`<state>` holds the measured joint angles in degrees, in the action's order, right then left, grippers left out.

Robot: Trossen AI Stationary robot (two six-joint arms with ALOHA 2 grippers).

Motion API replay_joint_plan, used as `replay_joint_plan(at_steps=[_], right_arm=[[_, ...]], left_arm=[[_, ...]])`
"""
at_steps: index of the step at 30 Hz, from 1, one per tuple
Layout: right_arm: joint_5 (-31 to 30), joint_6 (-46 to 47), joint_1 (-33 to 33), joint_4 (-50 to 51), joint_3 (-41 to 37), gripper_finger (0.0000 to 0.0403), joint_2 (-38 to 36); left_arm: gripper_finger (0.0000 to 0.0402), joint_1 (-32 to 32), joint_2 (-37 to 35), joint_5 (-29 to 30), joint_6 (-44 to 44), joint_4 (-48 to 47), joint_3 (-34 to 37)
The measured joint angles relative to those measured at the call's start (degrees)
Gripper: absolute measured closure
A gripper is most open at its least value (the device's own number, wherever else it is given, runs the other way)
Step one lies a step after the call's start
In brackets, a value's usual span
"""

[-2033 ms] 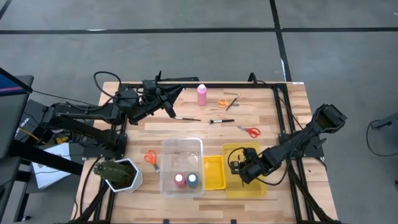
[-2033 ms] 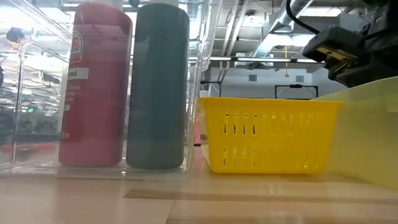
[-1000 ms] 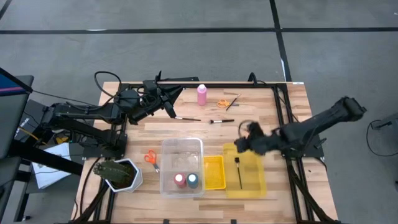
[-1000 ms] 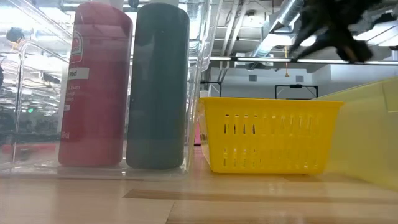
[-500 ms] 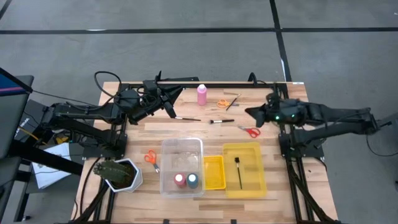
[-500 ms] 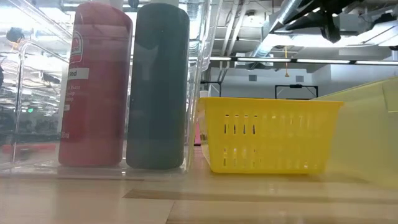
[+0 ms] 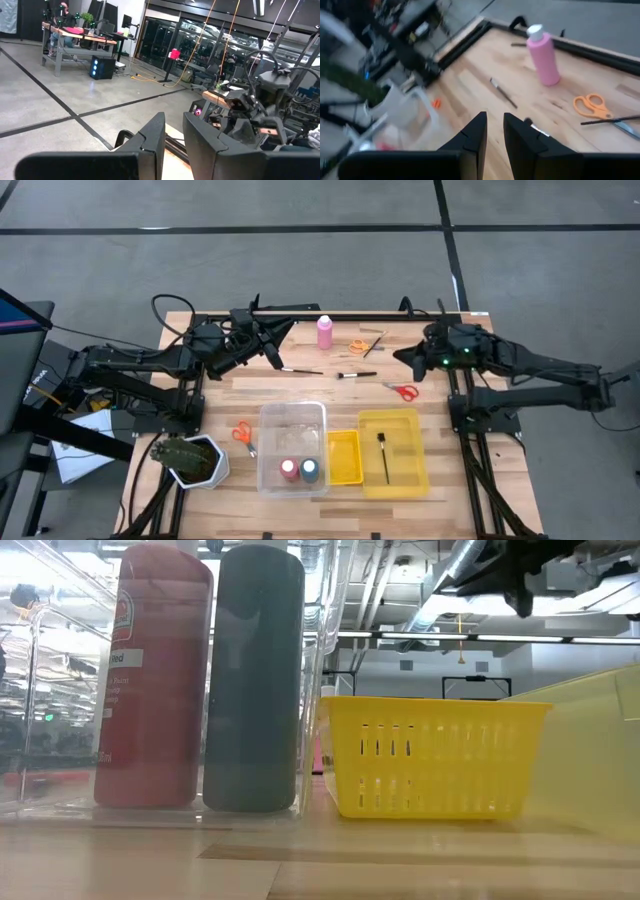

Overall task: Pick & Place Paint Supplies
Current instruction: Put the black paint brush into the right yellow bin

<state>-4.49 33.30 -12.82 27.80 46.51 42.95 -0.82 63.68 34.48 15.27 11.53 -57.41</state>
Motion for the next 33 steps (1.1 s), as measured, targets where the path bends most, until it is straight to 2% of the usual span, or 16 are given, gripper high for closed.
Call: replay_joint_plan(at_steps=[4,7,13,19,24,33], right_arm=[[6.3,-5.9,-2.1,2.5,1.9,0.0333,4.8],[9.2,-11.2,-3.6,5.5,5.0,0.0313,10.1],[9.4,-26.6,-5.0,10.3,10.5,0.0246,22.6],[10.6,-41.5,-6.5,11.5,11.2,0.0192,34.3],[10.7,-49.3,-6.6,6.6,11.2,0.0178,42.8],[11.3,-54.1,-6.9,-0.3,11.2,0.0181,52.2]], left_arm=[[0.0339,0.0,0.0,0.0,0.0,0.0,0.0],[0.0339,0.0,0.0,0.2,0.0,0.0,0.0],[0.0339,0.0,0.0,2.8,0.0,0.0,0.0],[0.0339,0.0,0.0,3.7,0.0,0.0,0.0],[0.0339,0.0,0.0,3.7,0.0,0.0,0.0],[0.0339,0.0,0.0,3.7,0.0,0.0,0.0]])
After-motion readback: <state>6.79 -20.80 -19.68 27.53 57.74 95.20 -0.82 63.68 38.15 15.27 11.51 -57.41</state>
